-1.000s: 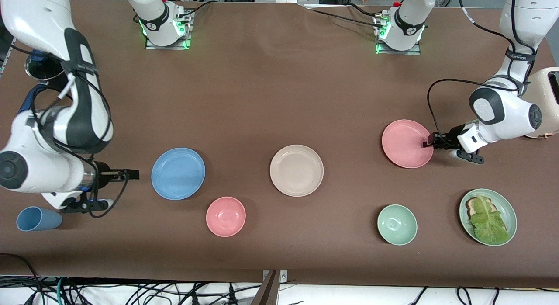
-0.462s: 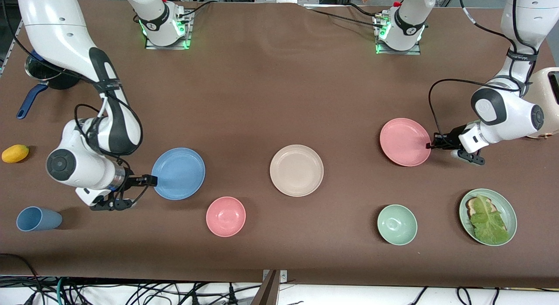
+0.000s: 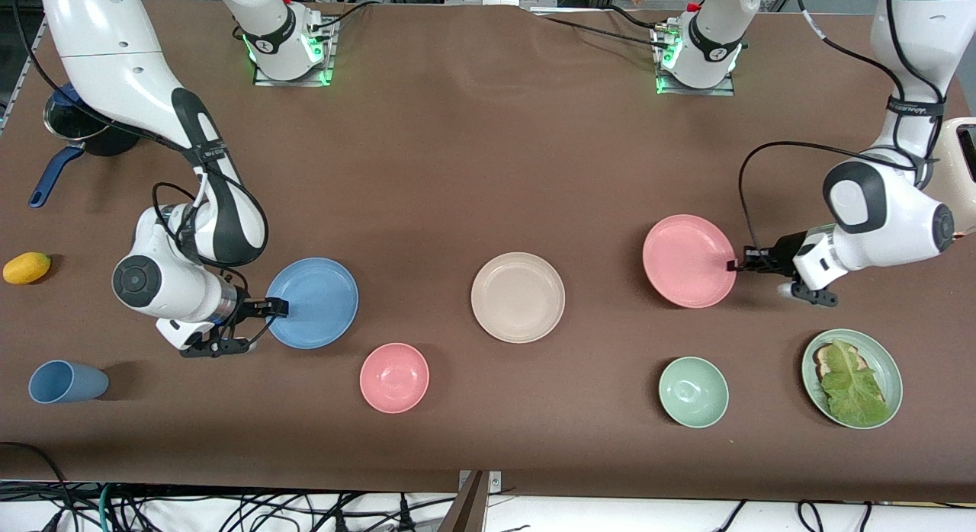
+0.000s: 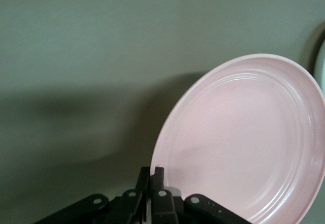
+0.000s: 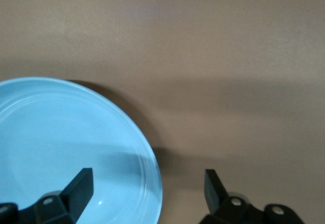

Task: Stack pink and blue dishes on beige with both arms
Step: 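Lift the pink plate with the left gripper while the right gripper grasps blue, then set the pink plate on the beige plate while the right gripper lifts blue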

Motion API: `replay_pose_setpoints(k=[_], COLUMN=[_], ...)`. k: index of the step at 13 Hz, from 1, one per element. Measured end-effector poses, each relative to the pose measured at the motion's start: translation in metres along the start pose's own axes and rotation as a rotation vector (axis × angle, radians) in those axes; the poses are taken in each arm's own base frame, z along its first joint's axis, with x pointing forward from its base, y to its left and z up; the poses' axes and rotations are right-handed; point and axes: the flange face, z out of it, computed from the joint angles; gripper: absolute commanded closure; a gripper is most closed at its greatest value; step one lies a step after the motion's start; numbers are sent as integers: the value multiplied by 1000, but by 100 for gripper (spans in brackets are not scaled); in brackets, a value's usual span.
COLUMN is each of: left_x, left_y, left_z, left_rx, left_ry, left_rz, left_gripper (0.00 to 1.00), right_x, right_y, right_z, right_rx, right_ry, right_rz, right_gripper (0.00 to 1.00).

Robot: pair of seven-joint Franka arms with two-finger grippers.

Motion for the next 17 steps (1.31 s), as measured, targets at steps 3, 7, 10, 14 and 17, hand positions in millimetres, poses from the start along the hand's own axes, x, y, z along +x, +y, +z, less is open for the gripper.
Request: replay_pose_setpoints(k=[3,7,10,14,17], left_x=[24,42,49,38,30], left_y=[77,153,216,276,292], left_z=[9,27,62,121,154], left_rx=[-2,7,18,36,50], left_ry=[1,10,26,25,12], left_rz=[-51,-99,-153,-159,-136], left_gripper=[100,100,100,100,100], right_x=[-6,-7,-8,-8,-7], right_y=[0,0,0,-1,0], right_z=[10,13,14,11,8], right_rx=[0,0,0,0,0], right_ry=[-11,-12,-15,-10,-5], right_rz=[0,0,0,-2,-6], right_gripper=[55,81,100,100,100])
